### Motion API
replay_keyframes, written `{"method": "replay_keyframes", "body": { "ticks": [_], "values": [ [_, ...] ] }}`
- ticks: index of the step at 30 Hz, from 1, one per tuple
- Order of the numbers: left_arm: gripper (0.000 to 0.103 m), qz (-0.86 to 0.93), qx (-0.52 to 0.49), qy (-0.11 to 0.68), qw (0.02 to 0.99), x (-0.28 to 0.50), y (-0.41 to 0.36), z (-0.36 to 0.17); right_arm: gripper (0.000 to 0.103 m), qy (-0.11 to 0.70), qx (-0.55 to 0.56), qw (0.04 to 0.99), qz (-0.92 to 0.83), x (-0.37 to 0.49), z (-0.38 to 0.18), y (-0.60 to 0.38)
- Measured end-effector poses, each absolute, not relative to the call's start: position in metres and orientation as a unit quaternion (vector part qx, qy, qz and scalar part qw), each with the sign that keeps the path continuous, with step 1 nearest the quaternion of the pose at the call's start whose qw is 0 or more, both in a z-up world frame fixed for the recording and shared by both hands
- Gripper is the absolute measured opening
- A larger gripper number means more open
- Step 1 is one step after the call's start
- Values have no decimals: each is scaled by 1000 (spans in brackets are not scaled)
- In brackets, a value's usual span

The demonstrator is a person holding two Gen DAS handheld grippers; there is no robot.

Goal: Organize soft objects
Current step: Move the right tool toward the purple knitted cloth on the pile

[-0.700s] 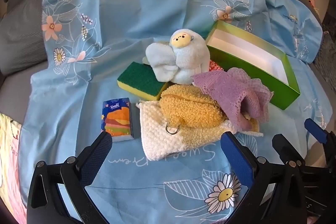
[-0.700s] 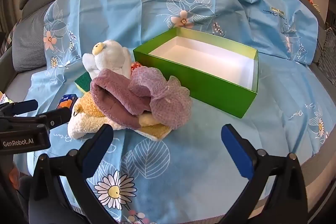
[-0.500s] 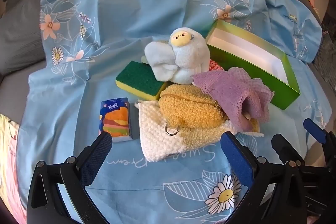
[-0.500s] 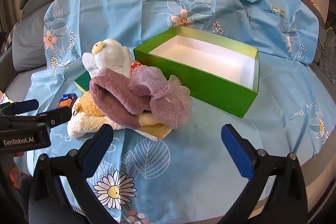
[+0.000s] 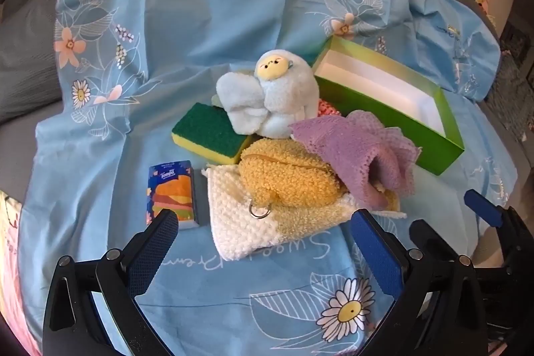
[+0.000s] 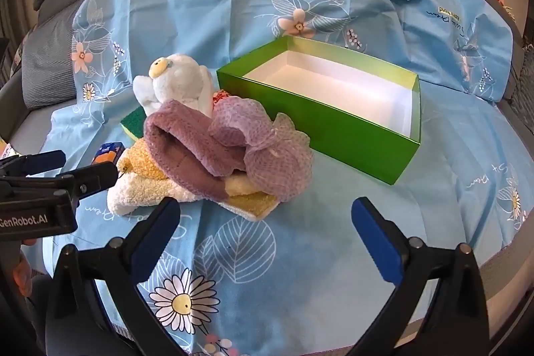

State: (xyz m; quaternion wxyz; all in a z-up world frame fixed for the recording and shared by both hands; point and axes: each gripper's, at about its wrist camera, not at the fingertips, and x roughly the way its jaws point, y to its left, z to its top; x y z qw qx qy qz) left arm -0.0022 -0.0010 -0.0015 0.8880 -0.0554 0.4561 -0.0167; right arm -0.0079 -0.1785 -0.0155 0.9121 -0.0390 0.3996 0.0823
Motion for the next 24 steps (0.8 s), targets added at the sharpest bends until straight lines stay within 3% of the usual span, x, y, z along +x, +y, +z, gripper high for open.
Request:
{"method": "replay_keyframes", "body": {
  "ticks": [24],
  "values": [
    [103, -34, -55, 453, 889, 1, -11, 1, 103, 391, -34, 915, 94, -11, -14, -183]
  ]
}}
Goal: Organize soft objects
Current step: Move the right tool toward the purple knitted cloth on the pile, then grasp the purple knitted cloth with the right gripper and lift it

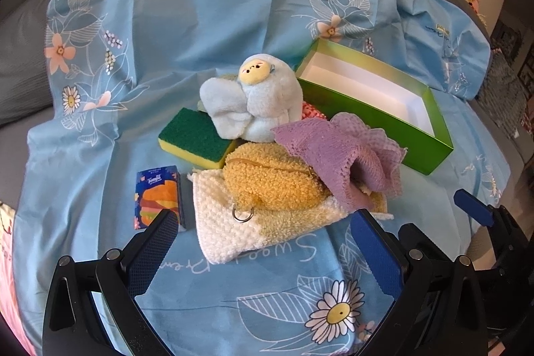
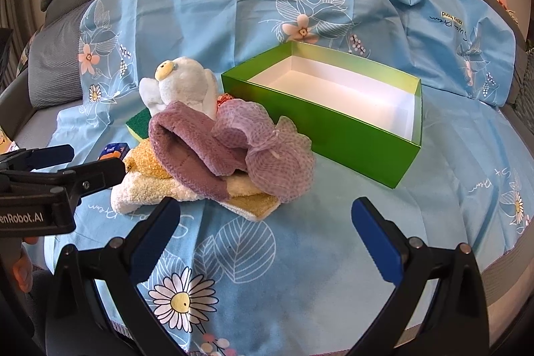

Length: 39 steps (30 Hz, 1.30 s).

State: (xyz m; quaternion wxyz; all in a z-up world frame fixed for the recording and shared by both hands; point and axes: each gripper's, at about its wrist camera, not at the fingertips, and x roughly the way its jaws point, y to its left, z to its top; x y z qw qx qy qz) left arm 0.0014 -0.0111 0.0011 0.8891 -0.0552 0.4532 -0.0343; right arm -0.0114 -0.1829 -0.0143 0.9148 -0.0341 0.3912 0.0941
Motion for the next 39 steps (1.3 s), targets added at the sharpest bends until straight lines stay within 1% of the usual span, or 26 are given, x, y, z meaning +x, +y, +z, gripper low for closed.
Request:
{"method": "replay_keyframes", "body": {
  "ticks": [25, 39],
  "values": [
    [103, -66, -54, 446, 891, 16, -23, 4, 103, 399, -23, 912, 98, -5, -20, -190],
    [103, -121, -65, 439, 888, 27, -26, 6, 102, 398, 39, 896, 194, -2, -25, -188]
  ]
}}
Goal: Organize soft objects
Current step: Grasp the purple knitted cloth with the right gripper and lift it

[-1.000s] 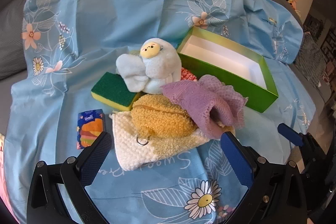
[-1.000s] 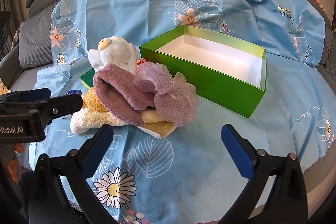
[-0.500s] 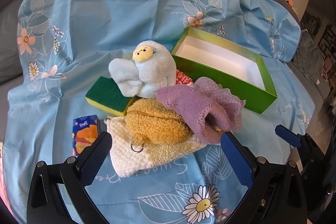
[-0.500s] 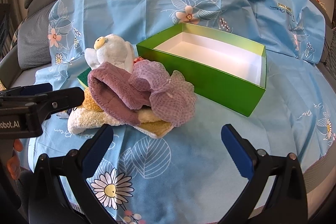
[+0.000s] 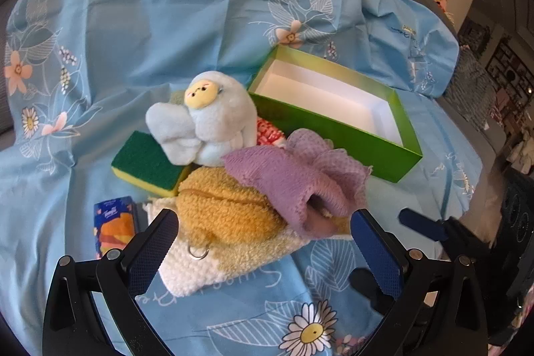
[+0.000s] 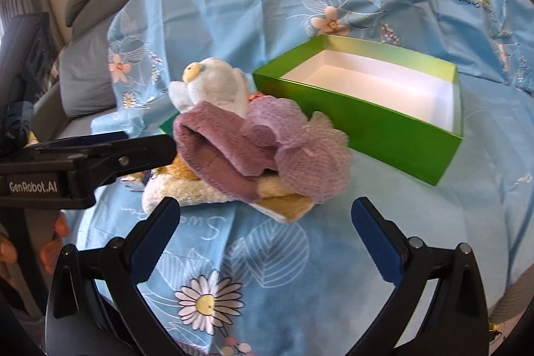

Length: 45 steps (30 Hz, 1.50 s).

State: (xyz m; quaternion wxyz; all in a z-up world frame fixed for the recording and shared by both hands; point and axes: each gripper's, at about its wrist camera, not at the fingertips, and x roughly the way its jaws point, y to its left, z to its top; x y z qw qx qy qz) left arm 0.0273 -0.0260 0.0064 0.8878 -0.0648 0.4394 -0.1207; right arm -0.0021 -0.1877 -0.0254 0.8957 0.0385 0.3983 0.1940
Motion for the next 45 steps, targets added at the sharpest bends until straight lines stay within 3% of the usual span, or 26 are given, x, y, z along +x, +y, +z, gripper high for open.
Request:
{"method": "replay_keyframes", "body": {
  "ticks": [5, 17, 21, 24, 26, 27, 29, 30, 33, 45],
  "values": [
    [103, -151, -79, 437, 883, 36, -30, 8, 97, 399, 88, 881, 238, 0, -25, -183],
    [97, -193, -99, 433, 875, 51, -26, 2, 62, 395, 112, 855, 318, 6, -36, -166],
    [67, -210, -100, 439, 868, 57, -28, -2, 48, 397, 104, 855, 316, 16, -43, -161],
    [58, -214, -96, 444, 865, 61, -31, -7, 40, 398, 102, 854, 319, 22, -46, -158],
    [47, -221, -103, 445, 862, 63, -31, -9, 31, 396, 101, 854, 321, 24, -46, -156],
    [36, -223, -105, 445, 861, 64, -31, -9, 25, 394, 101, 855, 322, 24, -46, -156],
    [27, -225, -110, 447, 859, 65, -32, -10, 19, 389, 96, 858, 322, 25, -45, -154],
    [19, -226, -113, 448, 858, 65, -32, -10, 10, 387, 95, 857, 327, 25, -45, -153],
    [13, -232, -128, 439, 859, 62, -29, -6, 8, 373, 85, 862, 332, 23, -38, -150],
    [12, -233, -122, 365, 893, 22, -14, 62, 7, 305, 84, 873, 370, 2, 12, -141]
  ]
}}
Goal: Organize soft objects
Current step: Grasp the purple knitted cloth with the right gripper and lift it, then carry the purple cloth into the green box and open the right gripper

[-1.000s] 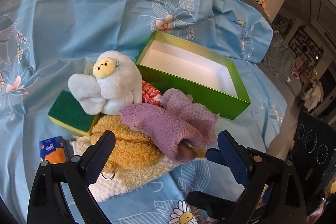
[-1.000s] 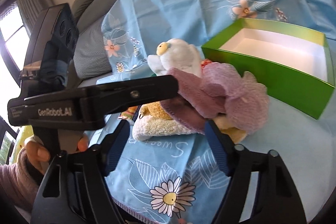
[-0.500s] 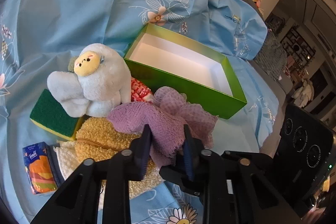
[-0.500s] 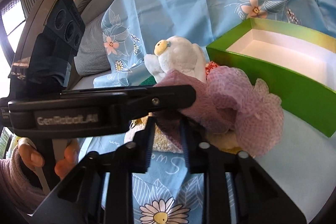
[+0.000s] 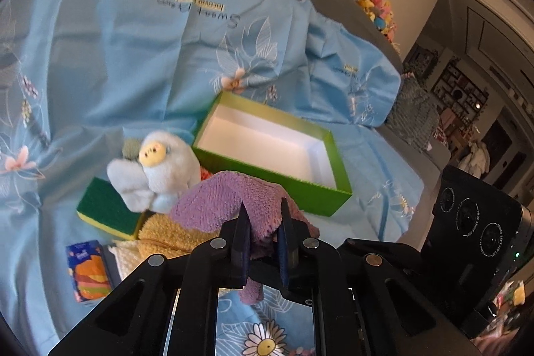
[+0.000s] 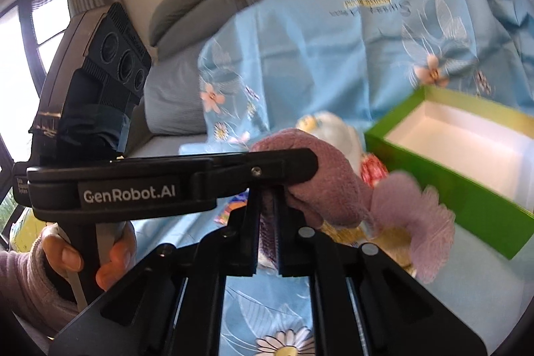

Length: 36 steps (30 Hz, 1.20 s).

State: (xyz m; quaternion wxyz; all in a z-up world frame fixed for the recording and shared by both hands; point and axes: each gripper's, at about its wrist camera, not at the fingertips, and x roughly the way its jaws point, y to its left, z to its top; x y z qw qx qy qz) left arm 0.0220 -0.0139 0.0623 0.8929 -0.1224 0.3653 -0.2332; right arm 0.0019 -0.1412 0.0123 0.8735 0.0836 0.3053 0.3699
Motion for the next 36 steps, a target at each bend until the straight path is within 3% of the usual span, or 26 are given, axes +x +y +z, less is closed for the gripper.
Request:
{"method": "replay_keyframes", "body": {
  "ticks": [17, 24, 36],
  "values": [
    [12, -259, -98, 332, 902, 84, -59, 129, 7, 222, 54, 917, 327, 32, 72, -176],
    [12, -267, -100, 365, 886, 140, -94, 105, 7, 239, 59, 926, 287, 73, 58, -207],
    [13, -230, -71, 447, 861, 204, -140, 24, 8, 343, 82, 909, 223, 141, -18, -244]
  ]
}}
